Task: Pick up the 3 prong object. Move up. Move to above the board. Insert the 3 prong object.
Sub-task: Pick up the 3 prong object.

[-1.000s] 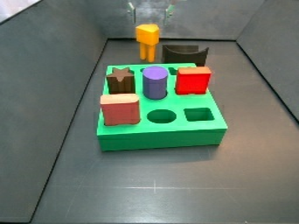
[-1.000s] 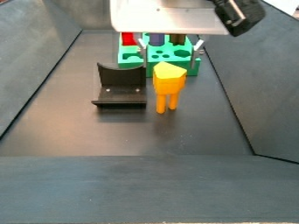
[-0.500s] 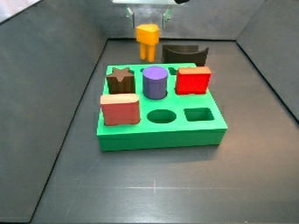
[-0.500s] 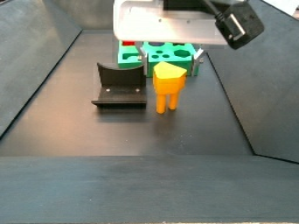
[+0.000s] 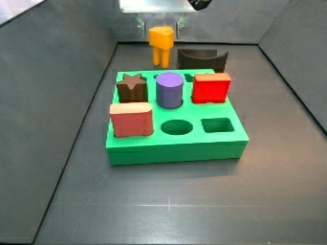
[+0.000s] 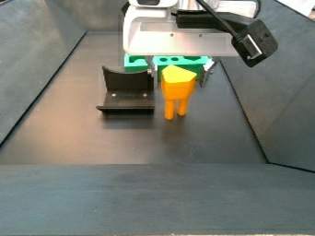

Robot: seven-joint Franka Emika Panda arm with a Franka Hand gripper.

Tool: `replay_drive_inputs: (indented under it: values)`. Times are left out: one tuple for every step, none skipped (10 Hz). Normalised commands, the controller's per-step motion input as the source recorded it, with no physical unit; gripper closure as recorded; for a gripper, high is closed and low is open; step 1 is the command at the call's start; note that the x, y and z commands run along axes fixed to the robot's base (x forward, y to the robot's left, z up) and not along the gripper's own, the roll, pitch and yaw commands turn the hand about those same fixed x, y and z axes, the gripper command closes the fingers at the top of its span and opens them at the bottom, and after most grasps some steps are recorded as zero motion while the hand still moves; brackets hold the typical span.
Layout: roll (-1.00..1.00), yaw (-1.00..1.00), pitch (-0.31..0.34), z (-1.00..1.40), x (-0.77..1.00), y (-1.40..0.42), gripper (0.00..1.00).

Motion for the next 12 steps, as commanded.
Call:
replay_drive_inputs:
  values:
    - [0.01,0.16,-0.024,-0.13,0.0,-0.15,0.0]
    - [0.0,0.12,0.0,-0.18,0.07,0.0,0.0]
    - [0.02,0.03,0.0,-0.11,0.0,0.08,0.0]
    - [0.02,0.01,0.0,-0.04,0.0,0.15,0.0]
    - [0.0,0.0,0.0,-0.04,0.0,0.03,0.0]
    - [0.0,0.0,-0.041,0.0,0.0,0.0,0.0]
    - [-0.02,0.0,-0.016,0.0,0.0,0.02,0.0]
    - [0.0,0.0,0.0,0.0,0.0,0.0,0.0]
    - [0.0,0.0,0.0,0.0,0.0,0.0,1.0]
    - [0.0,0.0,0.0,0.0,0.0,0.0,1.0]
    - [0.0,0.0,0.0,0.0,0.0,0.0,1.0]
    - [0.0,0.0,0.0,0.0,0.0,0.0,1.0]
